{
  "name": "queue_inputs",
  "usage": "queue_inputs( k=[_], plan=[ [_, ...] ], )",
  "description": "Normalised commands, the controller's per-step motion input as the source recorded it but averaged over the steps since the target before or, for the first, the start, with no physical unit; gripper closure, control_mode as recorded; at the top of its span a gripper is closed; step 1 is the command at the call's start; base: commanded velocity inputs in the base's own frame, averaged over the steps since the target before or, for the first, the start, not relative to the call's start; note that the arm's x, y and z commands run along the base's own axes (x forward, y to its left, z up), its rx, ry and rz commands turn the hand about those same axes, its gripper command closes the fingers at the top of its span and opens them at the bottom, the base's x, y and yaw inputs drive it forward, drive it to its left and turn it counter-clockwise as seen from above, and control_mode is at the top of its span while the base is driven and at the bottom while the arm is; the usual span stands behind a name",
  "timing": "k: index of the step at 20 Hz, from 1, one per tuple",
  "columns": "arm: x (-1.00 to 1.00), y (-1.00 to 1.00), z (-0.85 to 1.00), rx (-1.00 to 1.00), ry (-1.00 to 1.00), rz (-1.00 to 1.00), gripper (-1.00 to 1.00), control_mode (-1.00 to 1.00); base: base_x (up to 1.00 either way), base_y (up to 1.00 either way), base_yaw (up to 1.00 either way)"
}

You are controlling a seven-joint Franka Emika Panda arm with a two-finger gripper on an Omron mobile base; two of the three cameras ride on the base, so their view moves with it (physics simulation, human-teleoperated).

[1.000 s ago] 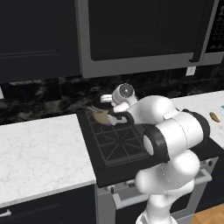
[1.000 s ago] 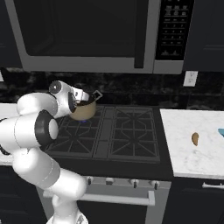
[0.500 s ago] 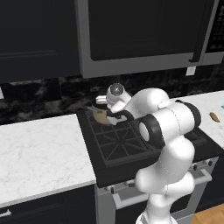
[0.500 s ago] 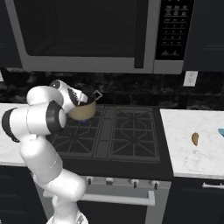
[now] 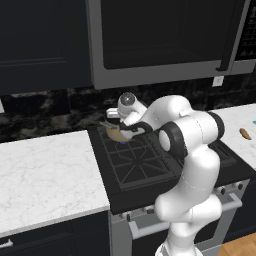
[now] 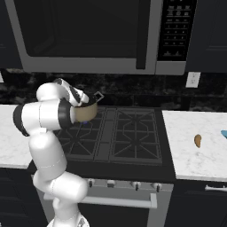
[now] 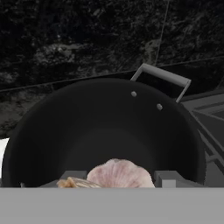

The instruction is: Put the garlic and sweet potato in the pot. Retrieve the spatula and lightly stir the vegetables in the pot.

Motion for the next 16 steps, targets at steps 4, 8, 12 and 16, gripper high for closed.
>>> queue_inputs(
  k=[4, 8, 12, 16],
  plan=[
    [0.21, 0.0, -0.23, 0.0, 0.12, 0.0, 1.0, -1.0, 0.0, 0.0, 0.0],
    [0.17, 0.0, -0.24, 0.02, 0.09, 0.0, 1.0, -1.0, 0.0, 0.0, 0.0],
    [0.22, 0.0, -0.15, 0.03, 0.02, 0.0, 1.0, -1.0, 0.0, 0.0, 0.0],
    [0.08, 0.0, -0.2, 0.01, 0.05, 0.0, 1.0, -1.0, 0.0, 0.0, 0.0]
  ],
)
